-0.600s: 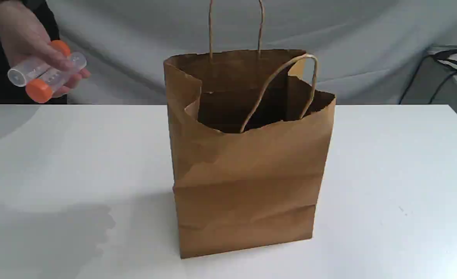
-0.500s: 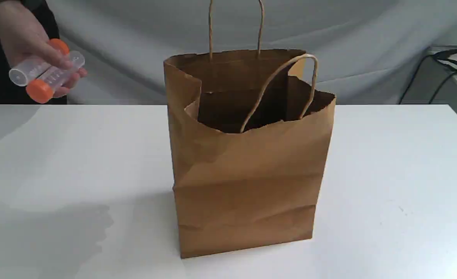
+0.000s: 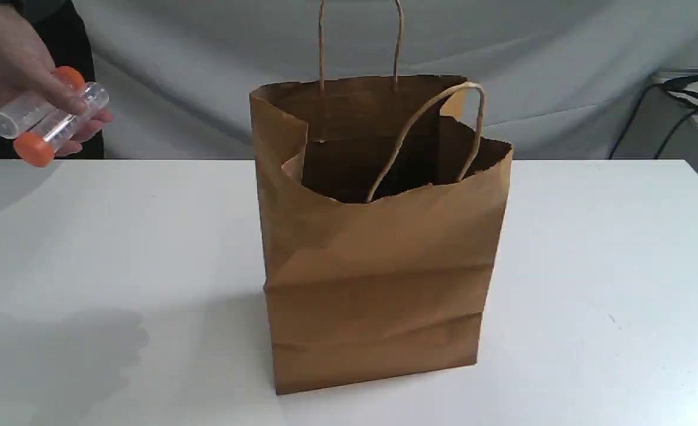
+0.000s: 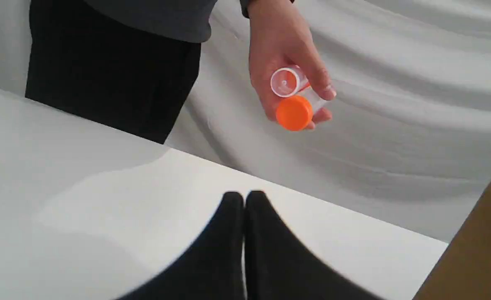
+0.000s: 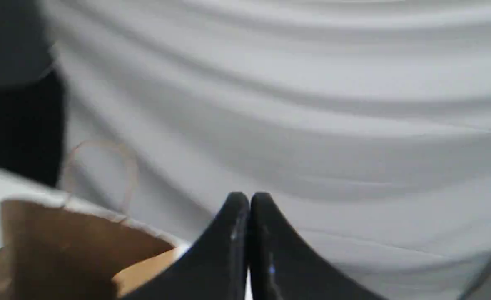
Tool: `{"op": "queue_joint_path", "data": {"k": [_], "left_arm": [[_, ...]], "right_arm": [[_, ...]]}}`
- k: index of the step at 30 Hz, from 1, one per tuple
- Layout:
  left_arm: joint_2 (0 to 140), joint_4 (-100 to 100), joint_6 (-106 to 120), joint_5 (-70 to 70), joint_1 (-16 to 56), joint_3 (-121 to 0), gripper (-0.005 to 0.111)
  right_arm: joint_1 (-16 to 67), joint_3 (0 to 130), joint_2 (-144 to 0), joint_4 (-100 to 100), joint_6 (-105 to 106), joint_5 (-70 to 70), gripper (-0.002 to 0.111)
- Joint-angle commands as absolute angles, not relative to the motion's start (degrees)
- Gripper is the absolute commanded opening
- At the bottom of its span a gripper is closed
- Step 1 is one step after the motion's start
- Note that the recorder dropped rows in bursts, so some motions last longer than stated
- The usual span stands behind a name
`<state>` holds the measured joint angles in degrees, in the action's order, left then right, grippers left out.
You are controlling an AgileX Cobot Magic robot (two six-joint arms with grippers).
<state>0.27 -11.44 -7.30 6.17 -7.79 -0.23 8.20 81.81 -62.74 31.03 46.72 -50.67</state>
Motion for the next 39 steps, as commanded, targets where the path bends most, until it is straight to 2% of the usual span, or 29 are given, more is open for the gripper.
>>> {"op": "queue_joint_path", "data": {"k": [1,6,8,13,16,33,39], "left_arm": [[0.0,-11.9,-7.9,5.9,-8.0,0.0,0.000],[0.0,-11.9,-7.9,5.9,-8.0,0.0,0.000],[0.0,-11.9,-7.9,5.9,-8.0,0.0,0.000],[0.0,-11.9,-7.9,5.9,-8.0,0.0,0.000],[0.0,-11.9,-7.9,5.9,-8.0,0.0,0.000],[0.0,-11.6,-7.9,5.8,-8.0,0.0,0.000],[0.0,-11.6,-7.9,5.8,-8.0,0.0,0.000]], "right_arm": [[10.0,88.5,-70.6,35.5,55.5,-65.9,0.000],[10.3,90.7,-78.5,35.5,55.1,-70.0,0.001],[10.3,90.7,-80.3,35.5,55.1,-70.0,0.007],[10.3,90.7,-83.2,35.7,55.3,-70.0,0.044],[10.3,90.7,-84.5,35.5,55.7,-70.0,0.059],[13.7,85.0,-85.1,35.0,58.6,-70.0,0.057],[16.2,83.8,-86.2,35.1,58.5,-65.0,0.057]]}}
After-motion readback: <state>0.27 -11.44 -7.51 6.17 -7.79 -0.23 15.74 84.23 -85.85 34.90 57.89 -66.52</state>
